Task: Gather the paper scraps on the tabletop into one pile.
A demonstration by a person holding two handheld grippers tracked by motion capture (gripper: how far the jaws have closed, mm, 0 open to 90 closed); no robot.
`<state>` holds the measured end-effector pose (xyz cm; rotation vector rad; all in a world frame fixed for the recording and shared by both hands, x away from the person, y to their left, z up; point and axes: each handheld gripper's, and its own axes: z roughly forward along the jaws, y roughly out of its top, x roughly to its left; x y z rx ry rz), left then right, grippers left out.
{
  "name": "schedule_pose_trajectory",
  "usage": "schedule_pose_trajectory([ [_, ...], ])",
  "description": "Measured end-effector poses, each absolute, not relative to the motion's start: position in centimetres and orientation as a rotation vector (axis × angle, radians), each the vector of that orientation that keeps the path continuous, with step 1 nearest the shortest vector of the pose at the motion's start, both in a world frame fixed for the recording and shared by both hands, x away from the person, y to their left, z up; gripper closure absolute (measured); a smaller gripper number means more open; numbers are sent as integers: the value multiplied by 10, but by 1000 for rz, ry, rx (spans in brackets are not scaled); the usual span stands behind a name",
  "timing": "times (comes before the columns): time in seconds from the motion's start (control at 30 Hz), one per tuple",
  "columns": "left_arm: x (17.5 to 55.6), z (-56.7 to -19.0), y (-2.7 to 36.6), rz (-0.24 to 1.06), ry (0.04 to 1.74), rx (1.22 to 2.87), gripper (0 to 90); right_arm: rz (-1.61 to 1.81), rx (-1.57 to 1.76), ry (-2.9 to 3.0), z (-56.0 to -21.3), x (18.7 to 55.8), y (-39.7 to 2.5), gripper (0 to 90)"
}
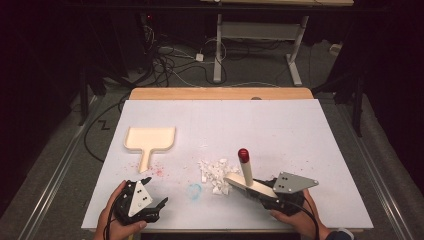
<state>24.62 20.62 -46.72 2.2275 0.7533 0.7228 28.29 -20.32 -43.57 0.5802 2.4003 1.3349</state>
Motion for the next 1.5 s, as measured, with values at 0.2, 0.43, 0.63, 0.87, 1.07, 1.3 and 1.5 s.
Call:
schedule_pose_trajectory([
  [0.2, 246, -468, 205, 715, 745, 2232, 199, 1398, 530, 2378, -430, 289, -196, 680],
  [0.43, 246, -467, 206, 722, 755, 2221, 199, 1479, 545, 2293, -410, 288, -230, 680],
  [0.63, 246, -467, 204, 729, 746, 2230, 199, 1450, 623, 2204, -408, 300, -244, 680],
  [0.87, 250, -468, 203, 717, 745, 2232, 199, 1350, 669, 2124, -421, 336, -238, 680],
  [1.07, 252, -469, 202, 714, 742, 2237, 199, 1315, 659, 2096, -430, 385, -215, 680],
  [1.3, 254, -470, 203, 710, 747, 2241, 198, 1319, 653, 2142, -442, 437, -169, 681],
  [1.5, 255, -472, 203, 693, 740, 2251, 198, 1318, 629, 2162, -446, 460, -129, 681],
])
